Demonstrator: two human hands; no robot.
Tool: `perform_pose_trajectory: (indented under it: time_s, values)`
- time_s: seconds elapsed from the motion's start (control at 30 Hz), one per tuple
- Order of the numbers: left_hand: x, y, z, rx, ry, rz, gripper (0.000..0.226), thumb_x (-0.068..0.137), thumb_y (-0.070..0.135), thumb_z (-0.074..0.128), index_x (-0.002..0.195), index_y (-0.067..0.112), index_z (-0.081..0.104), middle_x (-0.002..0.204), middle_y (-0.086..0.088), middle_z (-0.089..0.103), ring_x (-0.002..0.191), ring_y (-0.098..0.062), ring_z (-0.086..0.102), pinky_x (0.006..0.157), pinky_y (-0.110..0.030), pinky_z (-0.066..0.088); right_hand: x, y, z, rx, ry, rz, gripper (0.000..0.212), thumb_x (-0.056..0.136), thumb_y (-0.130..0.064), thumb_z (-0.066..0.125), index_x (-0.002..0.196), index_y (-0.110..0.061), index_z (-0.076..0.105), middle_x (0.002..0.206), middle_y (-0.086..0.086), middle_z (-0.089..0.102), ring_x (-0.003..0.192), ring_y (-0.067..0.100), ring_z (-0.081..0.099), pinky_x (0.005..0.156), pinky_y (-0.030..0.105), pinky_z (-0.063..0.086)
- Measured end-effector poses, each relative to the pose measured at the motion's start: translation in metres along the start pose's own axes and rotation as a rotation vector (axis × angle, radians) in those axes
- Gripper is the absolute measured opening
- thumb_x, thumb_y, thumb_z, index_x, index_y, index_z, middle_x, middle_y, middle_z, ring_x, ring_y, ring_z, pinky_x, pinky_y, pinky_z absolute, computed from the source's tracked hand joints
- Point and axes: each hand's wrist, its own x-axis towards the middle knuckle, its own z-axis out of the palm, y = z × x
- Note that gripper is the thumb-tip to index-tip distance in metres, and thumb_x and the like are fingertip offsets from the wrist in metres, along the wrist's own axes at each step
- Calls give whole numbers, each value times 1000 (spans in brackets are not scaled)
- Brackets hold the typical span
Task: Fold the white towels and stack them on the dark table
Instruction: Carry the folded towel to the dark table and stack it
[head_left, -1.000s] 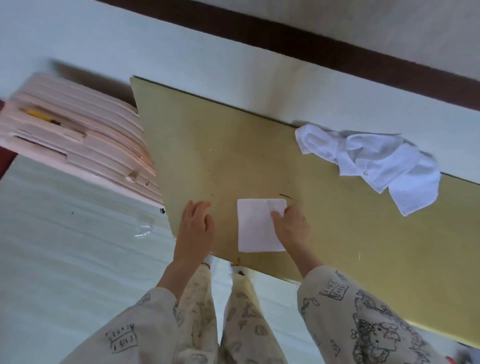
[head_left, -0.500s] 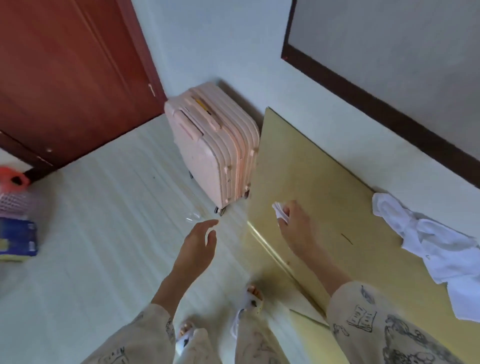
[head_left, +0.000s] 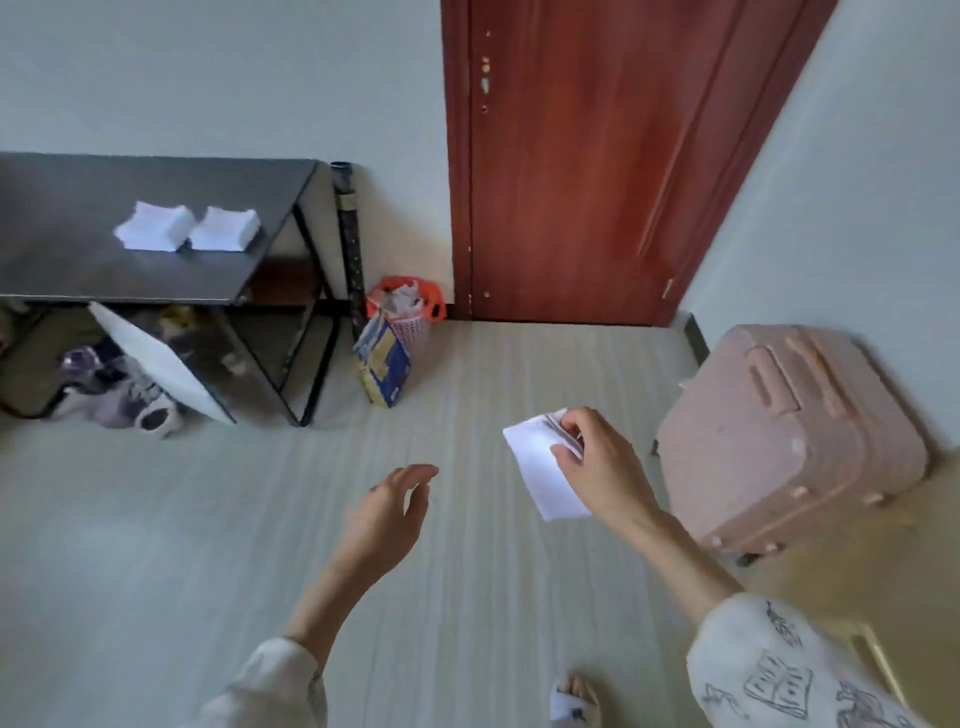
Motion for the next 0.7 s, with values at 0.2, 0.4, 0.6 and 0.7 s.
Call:
perform_pose_trajectory:
  time_s: [0.2, 0.4, 0.6, 0.7]
  values:
    - [12, -92, -114, 32, 153, -131, 29, 95, 14, 43, 120, 14, 57, 116, -2, 62, 105, -22, 60, 91, -33, 48, 68, -132, 87, 83, -166, -221, 11, 82, -9, 56, 93, -11, 53, 86, -7, 52, 78, 17, 47, 69, 29, 36]
    - [63, -172, -198, 30, 258, -244, 29, 95, 13, 45, 122, 14, 56, 118, -3, 62, 106, -18, 60, 86, -22, 43, 159, -235, 166, 98, -289, -395, 11, 82, -9, 56, 90, -10, 49, 83, -6, 52, 77, 22, 49, 70, 36, 40]
    - [155, -225, -280, -25, 306, -250, 42, 90, 23, 56, 130, 17, 46, 133, 0, 44, 125, -15, 44, 99, -22, 35, 251, -321, 226, 51, -434, -554, 16, 84, -16, 56, 90, -22, 42, 86, -9, 54, 83, 25, 54, 74, 39, 44]
    - [202, -235, -320, -87, 247, -190, 72, 82, 36, 66, 141, 18, 29, 138, 8, 24, 132, -4, 21, 106, -19, 18, 291, -361, 245, 21, -529, -619, 16, 86, -20, 57, 94, -21, 43, 95, -3, 61, 88, 25, 58, 74, 38, 45]
